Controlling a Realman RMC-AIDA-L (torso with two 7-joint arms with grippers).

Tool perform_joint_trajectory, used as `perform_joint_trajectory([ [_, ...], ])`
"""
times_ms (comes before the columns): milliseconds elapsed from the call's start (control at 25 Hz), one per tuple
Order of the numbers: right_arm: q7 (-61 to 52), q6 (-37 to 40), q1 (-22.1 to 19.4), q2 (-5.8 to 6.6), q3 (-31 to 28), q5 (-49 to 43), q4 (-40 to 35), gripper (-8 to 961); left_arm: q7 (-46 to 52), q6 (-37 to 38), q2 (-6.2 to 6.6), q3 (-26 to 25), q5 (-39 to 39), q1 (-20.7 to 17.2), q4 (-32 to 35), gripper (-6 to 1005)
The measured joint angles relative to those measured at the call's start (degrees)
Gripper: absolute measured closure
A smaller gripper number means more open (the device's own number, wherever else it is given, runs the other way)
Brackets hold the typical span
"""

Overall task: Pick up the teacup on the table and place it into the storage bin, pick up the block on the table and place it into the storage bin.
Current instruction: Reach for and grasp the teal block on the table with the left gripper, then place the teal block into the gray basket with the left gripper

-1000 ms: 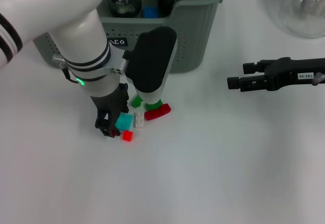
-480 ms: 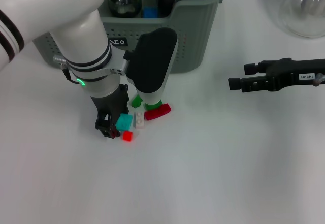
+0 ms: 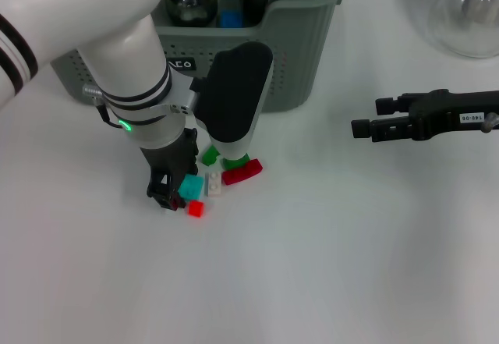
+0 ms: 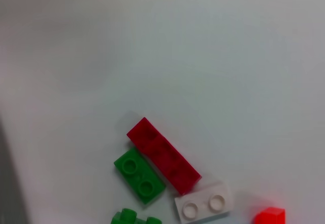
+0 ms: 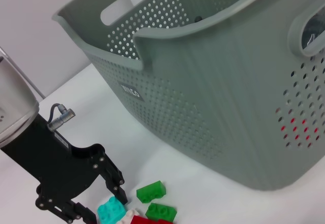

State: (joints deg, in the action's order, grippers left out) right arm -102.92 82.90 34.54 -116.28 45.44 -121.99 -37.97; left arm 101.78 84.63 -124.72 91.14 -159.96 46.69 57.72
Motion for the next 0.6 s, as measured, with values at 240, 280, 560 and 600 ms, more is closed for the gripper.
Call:
perform_joint_trajectory([
  [240,0.00,0.03,0.00,0.00,0.00,0.00,0.01,6,0.02,0.02,0.00,0.01,0.00,-0.02,-0.20,490],
  [280,0.00,0.05,-0.02,0.00,0.00,0.00,0.00,6,0.02,0.02,0.00,0.01,0.00,-0.02,-0.37,493],
  [560,0.00,0.12,-0.14,0.00,0.00,0.00,0.00,6,0.13,0.01,0.00,0.01,-0.01,0.09,-0.69,560],
  [600,0.00,0.14,-0.19,0.00,0.00,0.00,0.00,6,0.26,0.02,0.00,0.01,-0.01,0.10,-0.60,561],
])
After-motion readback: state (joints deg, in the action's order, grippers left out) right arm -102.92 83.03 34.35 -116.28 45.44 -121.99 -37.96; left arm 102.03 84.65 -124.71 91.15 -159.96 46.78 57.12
